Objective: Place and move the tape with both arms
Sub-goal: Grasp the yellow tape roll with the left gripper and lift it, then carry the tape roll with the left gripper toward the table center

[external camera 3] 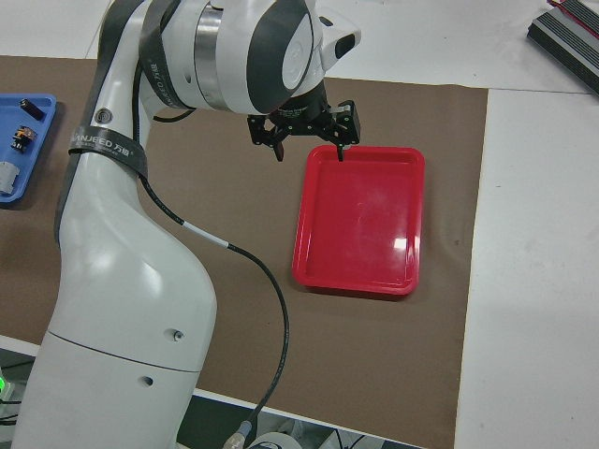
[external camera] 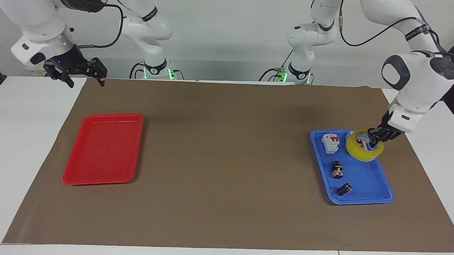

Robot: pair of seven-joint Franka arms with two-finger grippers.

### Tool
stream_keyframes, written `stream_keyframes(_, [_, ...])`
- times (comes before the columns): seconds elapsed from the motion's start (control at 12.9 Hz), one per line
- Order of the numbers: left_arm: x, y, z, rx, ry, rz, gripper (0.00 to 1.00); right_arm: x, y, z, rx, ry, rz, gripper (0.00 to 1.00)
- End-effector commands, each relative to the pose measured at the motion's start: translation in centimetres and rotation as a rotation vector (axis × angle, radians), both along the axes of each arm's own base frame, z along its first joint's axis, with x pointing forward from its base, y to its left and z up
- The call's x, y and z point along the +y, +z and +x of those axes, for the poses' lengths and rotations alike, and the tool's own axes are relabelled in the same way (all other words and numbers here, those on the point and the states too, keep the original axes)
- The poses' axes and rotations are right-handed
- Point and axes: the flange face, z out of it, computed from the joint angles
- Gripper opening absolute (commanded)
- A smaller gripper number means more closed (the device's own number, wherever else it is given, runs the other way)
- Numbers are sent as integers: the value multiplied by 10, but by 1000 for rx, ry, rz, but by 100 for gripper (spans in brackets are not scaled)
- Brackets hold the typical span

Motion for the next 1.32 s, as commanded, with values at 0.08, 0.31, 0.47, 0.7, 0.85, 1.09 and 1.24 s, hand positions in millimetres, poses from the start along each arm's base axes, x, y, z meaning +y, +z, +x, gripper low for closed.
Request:
stream_keyframes(0.08, [-128,-24,-18,23,-10,32,0,-1,0,-3,-10,16,10,100])
stream_keyframes(0.31, [-238,-57,-39,16,-66,21,0,-1,1,-3,-10,17,11,100])
stream_keyframes(0.47, [-297,-71,-58,-2,-112,1,0,-1,0,-3,-8,17,11,100])
stream_keyframes(0.7, [-370,-94,-75,-15,-106,-25,0,-2,0,-3,-8,16,11,100])
stream_keyframes(0.85, [-425,-112,-77,-23,-111,-37,0,-1,0,-3,-8,16,11,100])
stream_keyframes(1.09, [-466,-129,-89,-34,-113,-47,0,-1,0,-3,-8,17,11,100])
stream_keyframes(1.24, [-470,-130,-91,-48,-122,-65,0,-1,1,-4,-10,16,10,100])
